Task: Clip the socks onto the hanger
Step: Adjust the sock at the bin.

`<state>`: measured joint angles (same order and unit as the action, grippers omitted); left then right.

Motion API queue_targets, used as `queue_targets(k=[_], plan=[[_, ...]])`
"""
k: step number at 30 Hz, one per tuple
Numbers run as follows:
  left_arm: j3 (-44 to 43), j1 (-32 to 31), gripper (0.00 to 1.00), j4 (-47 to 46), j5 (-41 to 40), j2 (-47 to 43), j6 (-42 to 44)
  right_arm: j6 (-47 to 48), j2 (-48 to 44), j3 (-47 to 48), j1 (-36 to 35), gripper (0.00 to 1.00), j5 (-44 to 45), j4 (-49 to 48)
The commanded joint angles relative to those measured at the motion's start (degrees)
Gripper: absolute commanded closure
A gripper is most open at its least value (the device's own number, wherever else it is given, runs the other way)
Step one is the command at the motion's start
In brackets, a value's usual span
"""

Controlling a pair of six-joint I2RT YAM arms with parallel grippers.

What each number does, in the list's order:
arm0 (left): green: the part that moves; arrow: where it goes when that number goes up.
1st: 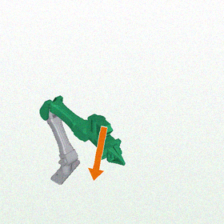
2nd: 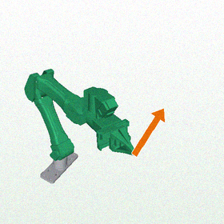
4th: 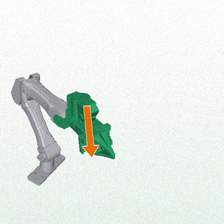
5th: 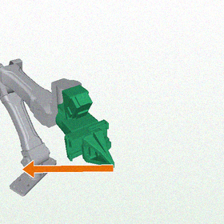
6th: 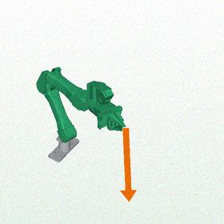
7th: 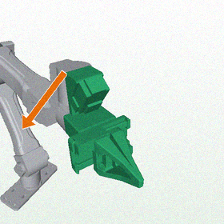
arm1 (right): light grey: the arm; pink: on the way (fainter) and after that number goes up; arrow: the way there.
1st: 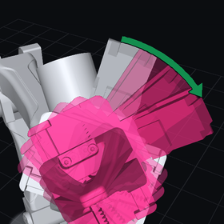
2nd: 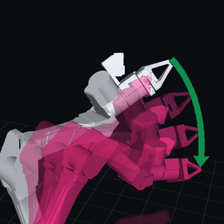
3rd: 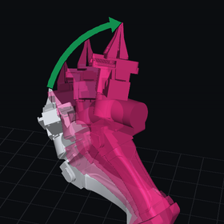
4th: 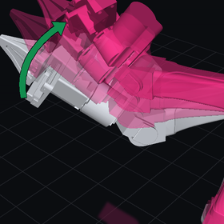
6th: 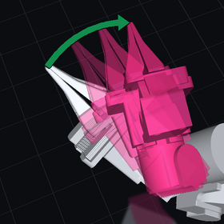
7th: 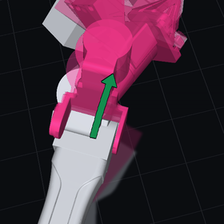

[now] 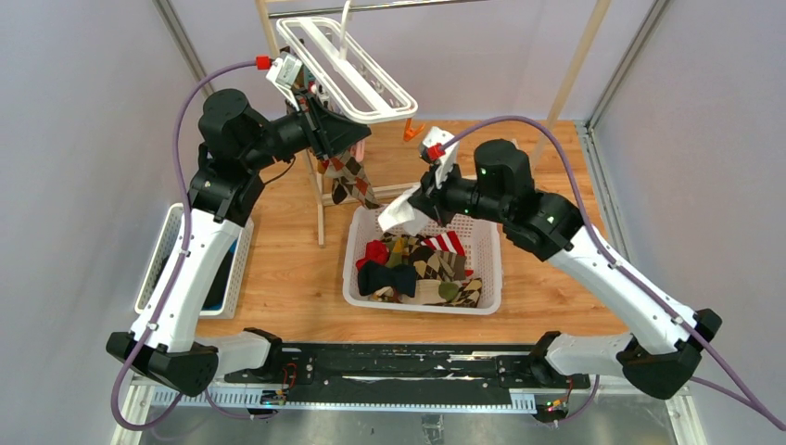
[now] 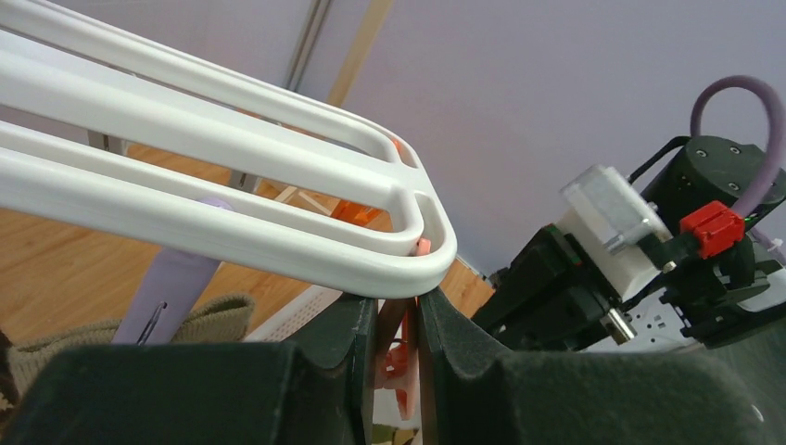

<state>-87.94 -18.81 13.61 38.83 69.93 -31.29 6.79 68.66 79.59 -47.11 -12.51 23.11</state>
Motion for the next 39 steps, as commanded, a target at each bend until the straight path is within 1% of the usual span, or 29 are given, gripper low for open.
queue_targets(k=[1, 5, 10, 13, 16, 19, 22, 25, 26, 28, 29, 34, 39], plan=[[-2.23, 0.69, 1.0, -0.51, -0.08, 0.24, 0.83, -15.27, 6.16, 2.77, 0.27, 1.0, -18.89, 18.99], [-2.07, 0.69, 1.0, -0.67, -0.09, 0.26, 0.71, -21.34, 10.17, 0.38, 0.26, 1.0, -25.51, 20.79], [-2.04, 0.69, 1.0, -0.81, -0.05, 0.14, 0.68, -25.83, 15.96, -1.21, 1.08, 1.0, -25.61, 22.9], [-1.97, 0.68, 1.0, -0.86, -0.05, 0.18, 0.57, -28.09, 19.35, -1.68, 2.96, 1.0, -28.05, 22.27], [-1.8, 0.67, 1.0, -0.98, -0.03, 0.11, 0.6, -33.32, 21.14, -5.02, 4.77, 1.0, -30.42, 16.0], [-1.8, 0.63, 1.0, -1.02, -0.09, 0.18, 0.68, -40.81, 21.8, -10.38, 7.48, 1.0, -32.67, 6.49], [-1.64, 0.64, 1.0, -1.12, -0.02, 0.15, 0.66, -46.56, 22.17, -14.98, 9.58, 1.0, -32.06, -0.98], [-1.44, 0.63, 1.0, -1.44, 0.02, 0.22, 0.56, -48.9, 22.55, -17.56, 10.43, 0.93, -29.25, -5.38], [-1.37, 0.67, 1.0, -1.55, 0.1, 0.4, 0.53, -48.31, 22.59, -17.82, 10.4, 0.89, -27.96, -5.89], [-1.36, 0.62, 1.0, -1.65, 0.23, 0.45, 0.4, -45.49, 22.16, -17.56, 10.31, 0.74, -24.42, -4.6], [-1.36, 0.64, 1.0, -1.7, 0.21, 0.42, 0.38, -43.51, 21.62, -17.32, 10.23, 0.7, -22.56, -3.52], [-1.37, 0.65, 1.0, -1.49, 0.22, 0.27, 0.52, -30.97, 17.33, -15.84, 9.94, 0.55, -13.13, 2.48], [-1.44, 0.65, 1.0, -1.87, 0.35, 0.44, 0.11, -18.9, 11.99, -16.56, 8.8, 0.5, -7.52, 2.27]])
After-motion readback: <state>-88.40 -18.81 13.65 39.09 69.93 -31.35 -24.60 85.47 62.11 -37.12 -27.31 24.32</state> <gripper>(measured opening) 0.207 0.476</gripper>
